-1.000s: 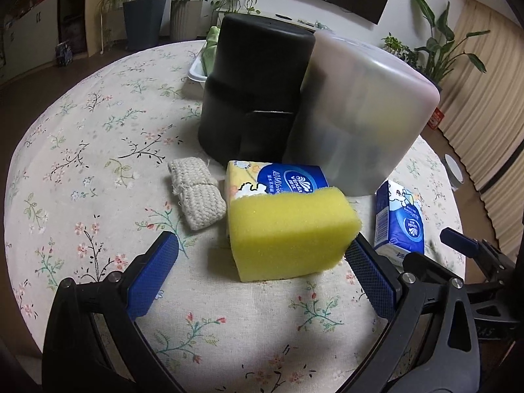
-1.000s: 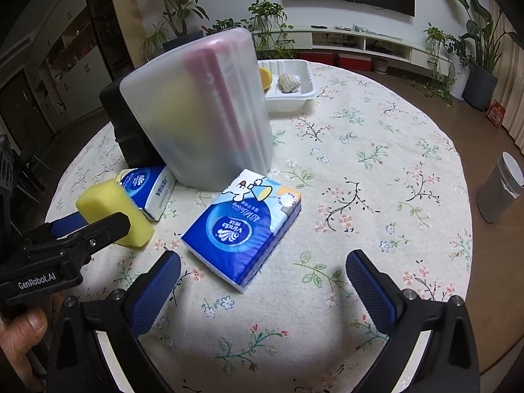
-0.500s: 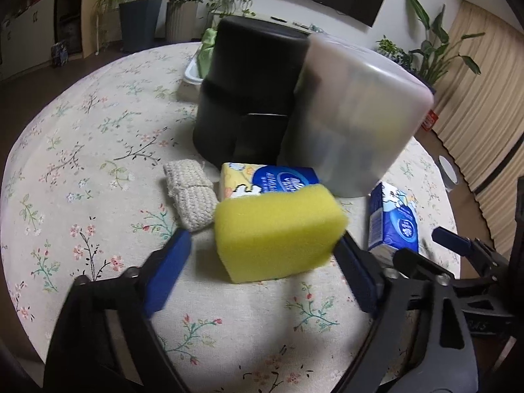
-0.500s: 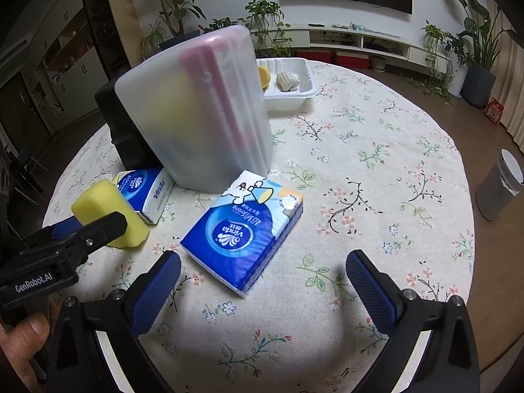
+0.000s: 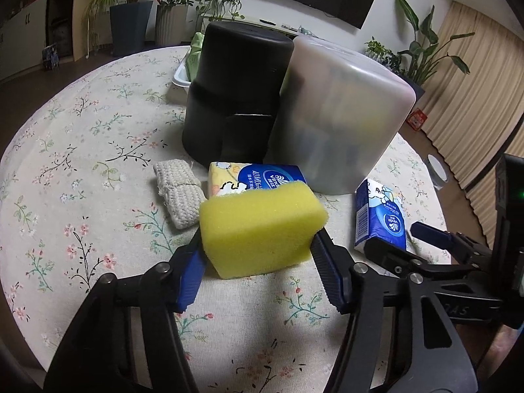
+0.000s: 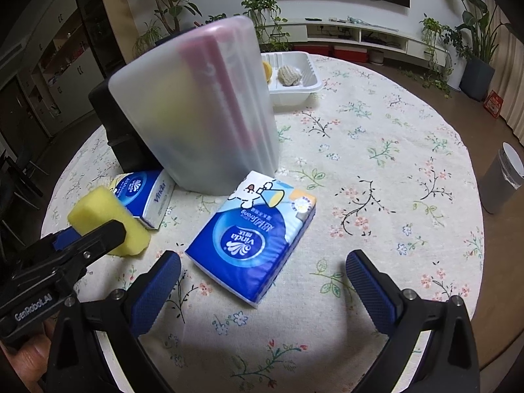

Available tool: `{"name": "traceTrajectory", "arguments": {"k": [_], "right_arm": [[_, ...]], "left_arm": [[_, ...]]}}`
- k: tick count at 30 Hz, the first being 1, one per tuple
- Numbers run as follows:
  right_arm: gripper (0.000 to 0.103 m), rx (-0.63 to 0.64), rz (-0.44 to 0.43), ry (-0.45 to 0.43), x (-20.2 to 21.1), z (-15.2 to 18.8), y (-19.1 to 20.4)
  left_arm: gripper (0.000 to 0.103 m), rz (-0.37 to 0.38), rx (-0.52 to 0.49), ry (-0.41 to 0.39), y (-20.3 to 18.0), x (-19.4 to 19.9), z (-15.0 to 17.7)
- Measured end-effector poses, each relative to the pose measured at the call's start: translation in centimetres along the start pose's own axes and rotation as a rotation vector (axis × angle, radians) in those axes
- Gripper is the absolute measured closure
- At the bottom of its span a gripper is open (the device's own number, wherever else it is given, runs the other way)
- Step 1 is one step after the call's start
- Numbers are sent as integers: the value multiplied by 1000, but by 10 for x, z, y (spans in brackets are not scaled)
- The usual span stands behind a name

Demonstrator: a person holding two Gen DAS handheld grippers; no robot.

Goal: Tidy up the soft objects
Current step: 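Grasp the yellow rectangular sponge with the left tool while the right tool grasps the blue Vinda tissue pack, then lift the sponge and tissue pack and carry both over the white tray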

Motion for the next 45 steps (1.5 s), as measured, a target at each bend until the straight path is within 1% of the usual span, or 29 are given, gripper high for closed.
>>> {"name": "traceTrajectory", "arguments": {"k": [11, 14, 16, 17, 19, 27, 32, 45], "right_arm": [[0, 3, 35, 21, -11, -1, 1], [8, 17, 52, 13, -11, -1, 1], [17, 29, 71, 7, -10, -1, 1], [19, 32, 76, 3, -10, -2, 0], [34, 32, 78, -5, -8, -2, -1], [36, 21, 56, -13, 1, -1, -4], [36, 29, 60, -27, 11, 1, -7], [36, 65, 48, -49, 35, 3, 1]], "left_arm": [[47, 14, 11, -8, 0, 3, -1], [47, 14, 11, -8, 0, 3, -1], [48, 14, 10, -9, 0, 4, -1], [48, 15, 10, -10, 1, 4, 0], [48, 17, 12, -11, 0, 5, 0], [49, 18, 9, -13, 0, 8, 2], [49, 12, 5, -17, 2, 11, 2], [49, 17, -6, -29, 3, 22, 0]]}}
Point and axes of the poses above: each gripper's, at about its wrist camera, not at the fingertips, and x roughly against the way its jaws point, y to its left, z to its underside, the point moved 8 cm from there along -x, roughly the way its jaws point, and after that the axes turned 5 degrees about -y, right-handed, at the moved point
